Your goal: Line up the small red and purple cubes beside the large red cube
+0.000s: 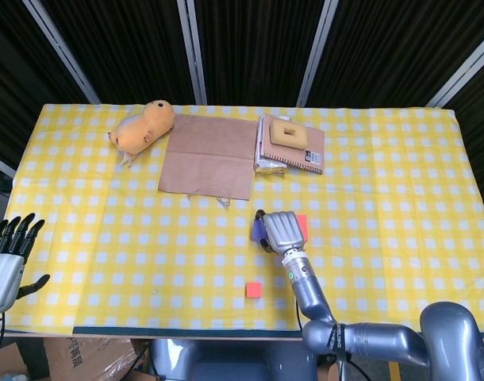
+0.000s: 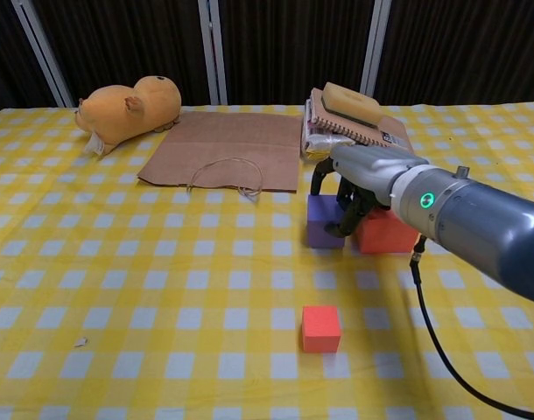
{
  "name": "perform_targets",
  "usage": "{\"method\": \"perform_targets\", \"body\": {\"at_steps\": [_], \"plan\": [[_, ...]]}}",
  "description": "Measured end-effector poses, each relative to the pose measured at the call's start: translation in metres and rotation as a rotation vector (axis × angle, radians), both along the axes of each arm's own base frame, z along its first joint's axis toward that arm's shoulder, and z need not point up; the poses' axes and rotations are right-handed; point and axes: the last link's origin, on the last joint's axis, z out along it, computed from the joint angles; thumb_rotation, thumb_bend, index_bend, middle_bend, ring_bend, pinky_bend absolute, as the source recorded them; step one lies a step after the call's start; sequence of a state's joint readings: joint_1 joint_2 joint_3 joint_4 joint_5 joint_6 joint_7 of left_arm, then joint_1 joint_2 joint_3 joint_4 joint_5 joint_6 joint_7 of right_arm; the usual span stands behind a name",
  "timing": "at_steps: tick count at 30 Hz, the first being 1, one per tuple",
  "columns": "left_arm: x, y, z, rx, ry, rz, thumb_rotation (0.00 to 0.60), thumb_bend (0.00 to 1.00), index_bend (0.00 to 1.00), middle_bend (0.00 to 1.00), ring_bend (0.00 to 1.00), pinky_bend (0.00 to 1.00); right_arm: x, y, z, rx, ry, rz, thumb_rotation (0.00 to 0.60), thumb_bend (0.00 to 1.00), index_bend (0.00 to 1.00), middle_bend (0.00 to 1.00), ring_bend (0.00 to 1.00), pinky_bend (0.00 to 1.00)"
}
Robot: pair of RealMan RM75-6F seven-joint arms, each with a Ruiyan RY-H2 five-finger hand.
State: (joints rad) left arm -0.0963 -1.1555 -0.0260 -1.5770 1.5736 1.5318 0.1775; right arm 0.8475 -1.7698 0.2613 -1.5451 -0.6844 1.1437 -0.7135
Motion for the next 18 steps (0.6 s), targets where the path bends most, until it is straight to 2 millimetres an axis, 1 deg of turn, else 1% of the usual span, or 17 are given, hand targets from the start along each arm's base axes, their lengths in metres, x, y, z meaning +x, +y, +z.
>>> {"method": "perform_targets", "body": {"at_steps": [6,10,13,16,18], "plan": [[0.0,0.0,0.0,0.0,0.0,0.0,0.6,0.02,0.0,0.0,0.0,0.0,-0.0015,0.0004,0.0005,-0.001,0.008,-0.006,0.6,0.39,0.48,0.86,0.91,0.8],[0.0,0.0,0.0,0.0,0.0,0.0,0.6,0.02,0.0,0.0,0.0,0.0,-0.0022,-0.0001,0.0008,-0.005,0.012,-0.005,0.6,0.39,0.41,0.86,0.91,0.8],[0.0,0.0,0.0,0.0,0.0,0.0,0.6,0.02,0.0,0.0,0.0,0.0,-0.0021,0.0001,0.0008,-0.004,0.013,-0.004,0.6,0.39,0.39,0.86,0.91,0.8],[0.0,0.0,0.0,0.0,0.0,0.0,0.6,0.02,0.0,0.0,0.0,0.0,-0.0012,0.0013,0.0003,-0.003,0.017,0.003,0.6,0.39,0.31,0.86,0.91,0.8],[0.0,0.0,0.0,0.0,0.0,0.0,0.6,0.02,0.0,0.0,0.0,0.0,-0.0007,0.0019,0.0003,-0.002,0.02,0.005,0.6,0.39,0.29,0.86,0.91,0.8]]}}
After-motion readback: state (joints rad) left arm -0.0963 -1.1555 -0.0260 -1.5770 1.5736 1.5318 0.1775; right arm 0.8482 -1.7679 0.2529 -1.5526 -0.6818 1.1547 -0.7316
